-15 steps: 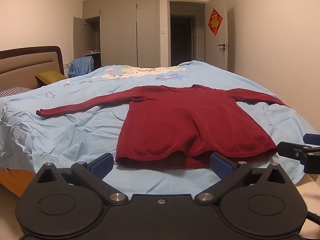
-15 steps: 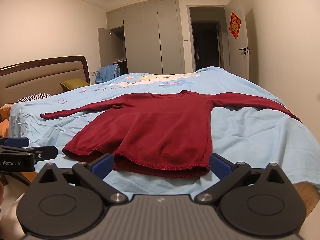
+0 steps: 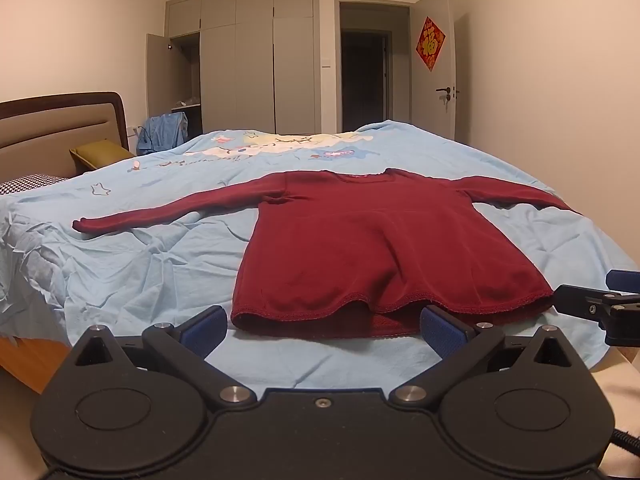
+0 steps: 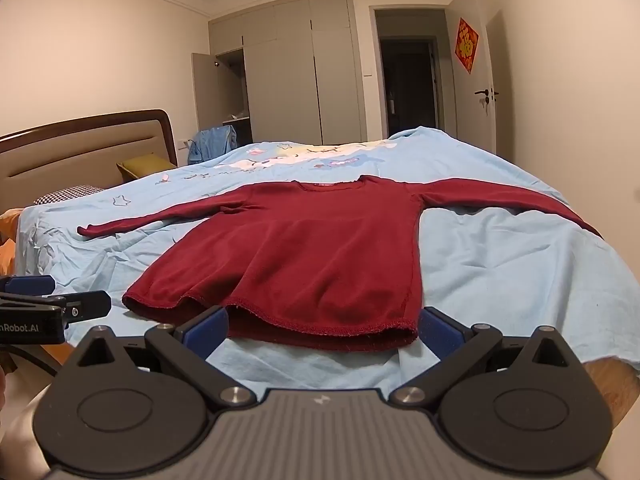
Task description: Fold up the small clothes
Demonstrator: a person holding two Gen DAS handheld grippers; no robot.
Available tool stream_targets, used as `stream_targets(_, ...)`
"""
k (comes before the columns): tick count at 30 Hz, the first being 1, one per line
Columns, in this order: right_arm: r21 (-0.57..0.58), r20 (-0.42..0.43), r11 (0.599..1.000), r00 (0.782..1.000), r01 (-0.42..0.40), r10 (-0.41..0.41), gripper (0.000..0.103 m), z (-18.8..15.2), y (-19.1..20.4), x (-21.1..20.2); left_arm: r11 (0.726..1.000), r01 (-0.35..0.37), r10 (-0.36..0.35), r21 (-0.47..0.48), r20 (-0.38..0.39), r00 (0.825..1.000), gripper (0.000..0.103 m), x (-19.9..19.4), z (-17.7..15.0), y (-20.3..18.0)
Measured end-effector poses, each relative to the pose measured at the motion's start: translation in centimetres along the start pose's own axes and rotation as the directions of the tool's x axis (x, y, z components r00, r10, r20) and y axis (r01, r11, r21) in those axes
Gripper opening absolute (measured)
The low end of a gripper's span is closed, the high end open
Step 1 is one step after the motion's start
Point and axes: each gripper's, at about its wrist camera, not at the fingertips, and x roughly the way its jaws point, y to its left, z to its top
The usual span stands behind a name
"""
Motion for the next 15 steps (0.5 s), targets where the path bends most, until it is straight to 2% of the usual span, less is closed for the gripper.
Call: stream_targets(15, 0.006, -0.013, 1.000, 1.000, 0.004, -0.004, 0.103, -0.20, -0.12, 0.37, 1.000, -0.001, 0.001, 0.001, -0.001, 1.000, 0.102, 0.00, 0.00, 0.00)
